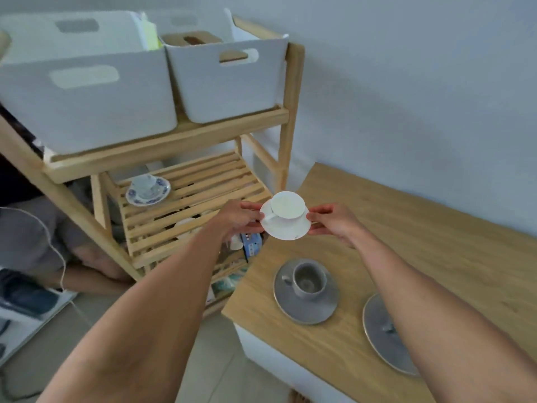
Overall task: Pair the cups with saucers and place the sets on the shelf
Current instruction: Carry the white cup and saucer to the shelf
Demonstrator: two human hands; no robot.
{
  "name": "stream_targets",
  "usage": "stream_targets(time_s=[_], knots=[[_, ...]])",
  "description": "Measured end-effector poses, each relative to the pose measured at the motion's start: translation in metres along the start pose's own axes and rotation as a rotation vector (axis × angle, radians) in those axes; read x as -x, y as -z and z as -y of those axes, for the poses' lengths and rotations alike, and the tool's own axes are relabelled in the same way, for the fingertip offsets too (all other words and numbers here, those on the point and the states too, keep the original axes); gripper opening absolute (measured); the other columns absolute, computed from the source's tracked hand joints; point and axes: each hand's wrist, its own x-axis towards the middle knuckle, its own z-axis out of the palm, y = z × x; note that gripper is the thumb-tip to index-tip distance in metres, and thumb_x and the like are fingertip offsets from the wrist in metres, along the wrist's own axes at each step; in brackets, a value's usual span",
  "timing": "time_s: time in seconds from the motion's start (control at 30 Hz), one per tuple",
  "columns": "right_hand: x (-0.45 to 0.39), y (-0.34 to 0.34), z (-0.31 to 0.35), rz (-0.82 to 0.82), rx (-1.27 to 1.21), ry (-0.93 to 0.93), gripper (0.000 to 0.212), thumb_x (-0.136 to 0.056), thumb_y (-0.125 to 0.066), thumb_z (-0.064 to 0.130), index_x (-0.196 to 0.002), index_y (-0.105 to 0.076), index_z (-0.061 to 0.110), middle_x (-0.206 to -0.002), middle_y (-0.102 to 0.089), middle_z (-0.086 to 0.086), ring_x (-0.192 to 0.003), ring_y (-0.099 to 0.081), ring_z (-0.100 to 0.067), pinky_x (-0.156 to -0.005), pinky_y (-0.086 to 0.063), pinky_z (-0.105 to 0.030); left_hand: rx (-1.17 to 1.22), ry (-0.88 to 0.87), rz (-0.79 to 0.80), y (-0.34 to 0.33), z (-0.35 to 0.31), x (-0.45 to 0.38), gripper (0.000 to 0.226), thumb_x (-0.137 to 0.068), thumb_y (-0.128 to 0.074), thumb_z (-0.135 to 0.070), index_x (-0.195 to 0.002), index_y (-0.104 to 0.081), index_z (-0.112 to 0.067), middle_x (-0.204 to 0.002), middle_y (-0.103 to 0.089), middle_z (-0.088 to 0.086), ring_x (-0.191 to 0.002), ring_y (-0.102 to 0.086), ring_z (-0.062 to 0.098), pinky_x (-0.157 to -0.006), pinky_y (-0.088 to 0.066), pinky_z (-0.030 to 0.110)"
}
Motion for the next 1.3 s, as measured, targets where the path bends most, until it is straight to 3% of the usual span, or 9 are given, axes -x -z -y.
stream_targets(time_s=[0.2,0.33,0.43,0.5,0.6,0.7,0.93,1.17,1.3], knots=[[-0.046,-0.077,0.015,0.109,0.072,0.026,0.029,-0.095,-0.075,0.003,-0.122,-0.071,-0.008,-0.095,-0.079,-0.017,-0.079,-0.079,-0.028,-0.071,-0.068,-0.034,0.055,0.023,-0.143,0.075,0.014,-0.003,0.032,-0.092,-0.069,0.007,-0.123,-0.069,0.003,-0.116,-0.074,0.019,-0.082,-0.075,0.025,-0.062,-0.066,0.029],[-0.084,-0.119,0.027,0.167,0.133,0.044,0.030,-0.095,-0.075,0.001,-0.123,-0.071,-0.009,-0.097,-0.078,-0.019,-0.074,-0.077,-0.025,-0.065,-0.067,-0.030,0.105,0.041,-0.202,0.113,0.020,-0.018,0.024,-0.093,-0.068,0.007,-0.115,-0.071,-0.001,-0.112,-0.074,0.014,-0.085,-0.075,0.025,-0.065,-0.066,0.029],[-0.118,-0.142,0.036,0.207,0.177,0.048,0.030,-0.094,-0.076,0.001,-0.122,-0.072,-0.010,-0.106,-0.078,-0.022,-0.083,-0.079,-0.031,-0.077,-0.068,-0.040,0.137,0.052,-0.251,0.135,0.027,-0.043,0.027,-0.090,-0.070,0.010,-0.114,-0.074,-0.002,-0.116,-0.076,0.017,-0.094,-0.077,0.029,-0.074,-0.066,0.034],[-0.145,-0.156,0.041,0.231,0.203,0.052,0.028,-0.094,-0.075,-0.001,-0.122,-0.072,-0.008,-0.107,-0.077,-0.022,-0.084,-0.078,-0.032,-0.078,-0.067,-0.040,0.155,0.040,-0.299,0.147,0.030,-0.064,0.023,-0.089,-0.071,0.009,-0.109,-0.075,-0.002,-0.114,-0.077,0.019,-0.092,-0.078,0.028,-0.070,-0.066,0.031],[-0.177,-0.168,0.047,0.242,0.221,0.083,0.027,-0.094,-0.075,-0.001,-0.120,-0.074,-0.006,-0.101,-0.079,-0.018,-0.083,-0.079,-0.030,-0.071,-0.068,-0.034,0.153,0.009,-0.312,0.160,0.028,-0.088,0.029,-0.089,-0.072,0.007,-0.117,-0.075,0.000,-0.114,-0.078,0.018,-0.097,-0.078,0.029,-0.072,-0.066,0.029],[-0.219,-0.181,0.048,0.258,0.251,0.111,0.017,-0.093,-0.076,0.000,-0.109,-0.078,0.001,-0.099,-0.081,-0.016,-0.086,-0.082,-0.030,-0.080,-0.068,-0.040,0.156,0.006,-0.357,0.172,0.029,-0.122,0.034,-0.091,-0.070,0.008,-0.124,-0.072,0.002,-0.116,-0.076,0.021,-0.106,-0.076,0.034,-0.074,-0.066,0.032],[-0.298,-0.207,0.044,0.222,0.326,0.175,0.014,-0.093,-0.076,0.003,-0.095,-0.078,0.017,-0.102,-0.081,-0.011,-0.082,-0.082,-0.025,-0.082,-0.068,-0.044,0.219,-0.007,-0.400,0.189,0.029,-0.186,0.035,-0.088,-0.072,0.009,-0.122,-0.074,0.000,-0.113,-0.078,0.018,-0.098,-0.079,0.032,-0.075,-0.067,0.035],[-0.346,-0.218,0.047,0.141,0.339,0.216,0.023,-0.091,-0.079,0.005,-0.114,-0.080,0.003,-0.107,-0.080,-0.014,-0.088,-0.081,-0.028,-0.083,-0.068,-0.044,0.224,0.010,-0.489,0.191,0.026,-0.233,0.023,-0.092,-0.070,0.007,-0.114,-0.073,0.001,-0.113,-0.075,0.019,-0.098,-0.077,0.033,-0.065,-0.066,0.034],[-0.359,-0.220,0.048,0.134,0.320,0.221,0.022,-0.093,-0.076,0.002,-0.115,-0.079,0.002,-0.110,-0.078,-0.016,-0.088,-0.080,-0.029,-0.082,-0.068,-0.044,0.210,-0.018,-0.484,0.191,0.023,-0.248,0.022,-0.091,-0.071,0.008,-0.111,-0.072,-0.001,-0.115,-0.076,0.020,-0.099,-0.077,0.033,-0.071,-0.067,0.035]])
